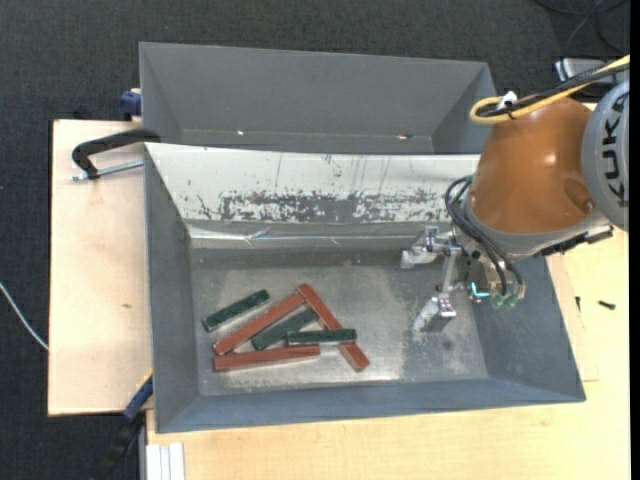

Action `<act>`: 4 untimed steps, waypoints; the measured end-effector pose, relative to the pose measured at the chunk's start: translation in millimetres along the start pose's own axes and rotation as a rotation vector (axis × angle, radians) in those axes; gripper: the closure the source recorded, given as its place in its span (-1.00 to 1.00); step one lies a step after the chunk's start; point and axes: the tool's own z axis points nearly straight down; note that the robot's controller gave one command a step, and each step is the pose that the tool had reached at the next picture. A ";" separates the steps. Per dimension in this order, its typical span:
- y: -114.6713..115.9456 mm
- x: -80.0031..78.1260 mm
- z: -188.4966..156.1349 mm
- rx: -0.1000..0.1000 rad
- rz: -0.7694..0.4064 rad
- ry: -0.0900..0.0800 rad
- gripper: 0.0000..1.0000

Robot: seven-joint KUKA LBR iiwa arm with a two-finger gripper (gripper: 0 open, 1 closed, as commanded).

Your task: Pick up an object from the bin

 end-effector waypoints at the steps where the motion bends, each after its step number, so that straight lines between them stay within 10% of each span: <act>1: 0.0 -1.1 -3.7 0.000 -0.001 -0.007 -1.00; 2: 36.1 -2.0 40.2 0.002 -0.062 -0.013 -1.00; 3: 46.0 -17.7 104.9 0.000 0.002 0.001 1.00; 4: 46.1 -21.3 104.2 -0.001 0.004 -0.016 -1.00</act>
Offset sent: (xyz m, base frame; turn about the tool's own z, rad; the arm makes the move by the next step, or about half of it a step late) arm -0.0014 0.0711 -0.0836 -0.1217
